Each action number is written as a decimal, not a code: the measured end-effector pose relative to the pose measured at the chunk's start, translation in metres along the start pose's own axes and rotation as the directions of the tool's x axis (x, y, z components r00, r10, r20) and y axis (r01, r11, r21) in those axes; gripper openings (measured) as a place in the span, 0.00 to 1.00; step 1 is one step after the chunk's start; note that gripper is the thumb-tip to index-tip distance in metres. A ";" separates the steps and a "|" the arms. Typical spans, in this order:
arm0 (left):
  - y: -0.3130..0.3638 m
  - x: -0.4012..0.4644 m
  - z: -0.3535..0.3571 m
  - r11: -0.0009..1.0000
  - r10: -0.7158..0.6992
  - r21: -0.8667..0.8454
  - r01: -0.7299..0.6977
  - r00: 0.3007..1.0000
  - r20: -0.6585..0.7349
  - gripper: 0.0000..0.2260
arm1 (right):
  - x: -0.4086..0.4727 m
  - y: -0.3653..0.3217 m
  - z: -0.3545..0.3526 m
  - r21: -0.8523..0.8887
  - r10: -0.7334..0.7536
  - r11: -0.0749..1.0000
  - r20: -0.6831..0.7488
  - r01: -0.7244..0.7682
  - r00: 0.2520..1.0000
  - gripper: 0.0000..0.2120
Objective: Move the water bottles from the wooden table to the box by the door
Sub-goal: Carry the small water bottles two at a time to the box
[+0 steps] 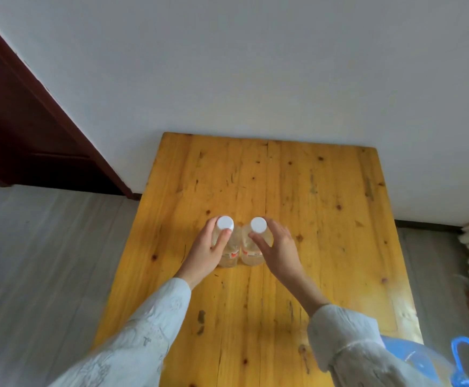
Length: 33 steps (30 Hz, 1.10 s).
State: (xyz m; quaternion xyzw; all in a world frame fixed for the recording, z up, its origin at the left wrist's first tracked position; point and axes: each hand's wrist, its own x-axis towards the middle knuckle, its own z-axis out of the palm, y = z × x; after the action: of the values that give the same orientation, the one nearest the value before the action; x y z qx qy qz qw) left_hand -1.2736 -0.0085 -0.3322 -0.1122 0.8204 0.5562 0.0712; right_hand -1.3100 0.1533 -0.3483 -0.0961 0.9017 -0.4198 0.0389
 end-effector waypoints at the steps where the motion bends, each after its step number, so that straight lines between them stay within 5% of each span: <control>1: -0.001 0.002 0.000 1.000 0.003 0.003 -0.003 1.000 -0.003 0.15 | 0.000 0.000 0.000 0.017 -0.002 1.000 0.001 0.002 1.000 0.20; 9: 0.002 -0.007 -0.010 0.994 0.092 0.066 -0.086 0.992 -0.089 0.19 | -0.017 -0.008 -0.008 -0.009 -0.012 1.000 -0.042 0.011 0.999 0.19; 19: 0.064 -0.050 -0.031 0.928 0.368 -0.091 -0.361 0.927 0.072 0.12 | -0.102 -0.071 -0.057 0.144 0.050 0.990 -0.317 -0.004 0.947 0.21; 24: 0.084 -0.096 -0.022 0.877 0.479 -0.182 -0.445 0.844 0.244 0.14 | -0.188 -0.100 -0.071 0.257 0.217 0.962 -0.510 -0.094 0.832 0.11; 27: 0.089 -0.135 -0.004 0.861 0.508 -0.203 -0.466 0.779 0.367 0.13 | -0.249 -0.111 -0.073 0.286 0.298 0.945 -0.568 -0.155 0.768 0.15; 33: 0.101 -0.229 0.055 0.814 0.557 -0.269 -0.515 0.562 0.611 0.13 | -0.389 -0.118 -0.082 0.396 0.458 0.888 -0.731 -0.232 0.506 0.04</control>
State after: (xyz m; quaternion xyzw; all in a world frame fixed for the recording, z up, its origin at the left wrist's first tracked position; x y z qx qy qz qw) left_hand -1.0796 0.1023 -0.2062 0.3458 0.7168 0.5773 0.1827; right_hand -0.9255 0.2206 -0.2093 0.2940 0.7593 -0.5085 -0.2801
